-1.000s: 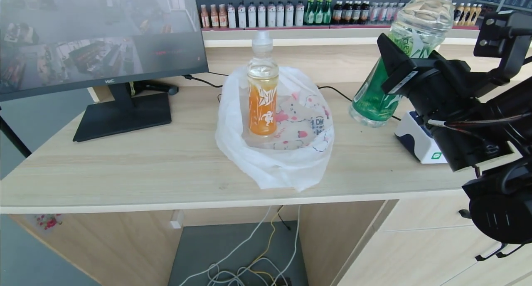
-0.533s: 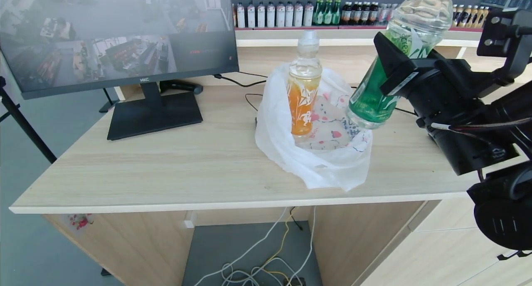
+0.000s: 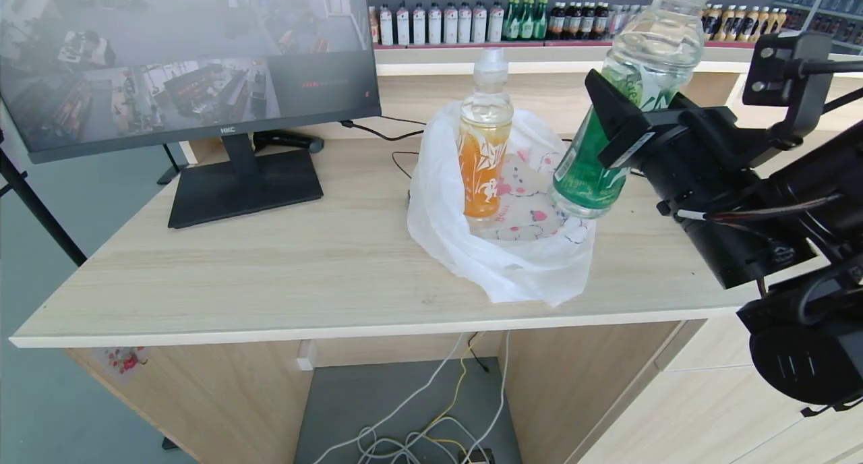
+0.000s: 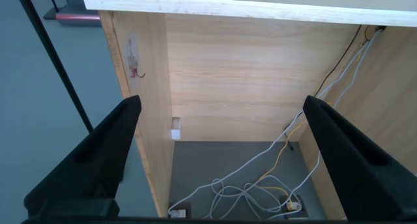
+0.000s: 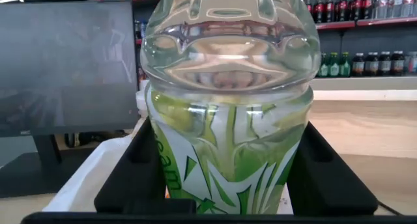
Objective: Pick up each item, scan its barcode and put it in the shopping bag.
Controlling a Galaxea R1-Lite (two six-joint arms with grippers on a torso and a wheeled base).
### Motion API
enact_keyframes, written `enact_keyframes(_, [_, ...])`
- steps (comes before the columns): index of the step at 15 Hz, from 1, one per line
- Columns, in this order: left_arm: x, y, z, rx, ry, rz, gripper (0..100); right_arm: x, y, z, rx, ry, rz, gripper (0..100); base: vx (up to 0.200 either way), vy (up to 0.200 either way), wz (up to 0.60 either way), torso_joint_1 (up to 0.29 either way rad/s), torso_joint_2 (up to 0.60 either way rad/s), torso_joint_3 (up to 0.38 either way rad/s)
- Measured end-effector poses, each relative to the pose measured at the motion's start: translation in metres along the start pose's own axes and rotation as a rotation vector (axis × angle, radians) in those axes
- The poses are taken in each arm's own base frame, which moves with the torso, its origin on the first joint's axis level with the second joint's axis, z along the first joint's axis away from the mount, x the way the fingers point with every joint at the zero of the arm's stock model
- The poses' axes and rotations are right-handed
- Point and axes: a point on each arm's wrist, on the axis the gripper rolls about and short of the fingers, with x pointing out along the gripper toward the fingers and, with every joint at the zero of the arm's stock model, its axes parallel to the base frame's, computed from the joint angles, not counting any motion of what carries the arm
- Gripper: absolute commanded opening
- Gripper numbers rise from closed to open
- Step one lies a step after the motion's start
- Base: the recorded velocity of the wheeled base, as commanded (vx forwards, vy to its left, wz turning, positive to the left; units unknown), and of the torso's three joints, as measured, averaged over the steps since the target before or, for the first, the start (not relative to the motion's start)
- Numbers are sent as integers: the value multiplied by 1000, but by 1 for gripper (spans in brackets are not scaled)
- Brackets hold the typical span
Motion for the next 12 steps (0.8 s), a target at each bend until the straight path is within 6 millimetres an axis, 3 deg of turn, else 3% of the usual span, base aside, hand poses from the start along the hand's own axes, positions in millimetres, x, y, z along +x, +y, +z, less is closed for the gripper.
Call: enact_keyframes(12, [0, 0, 0, -3, 0, 1, 100, 26, -1, -68, -37, 87, 32, 0, 0, 0, 0, 0, 0, 0])
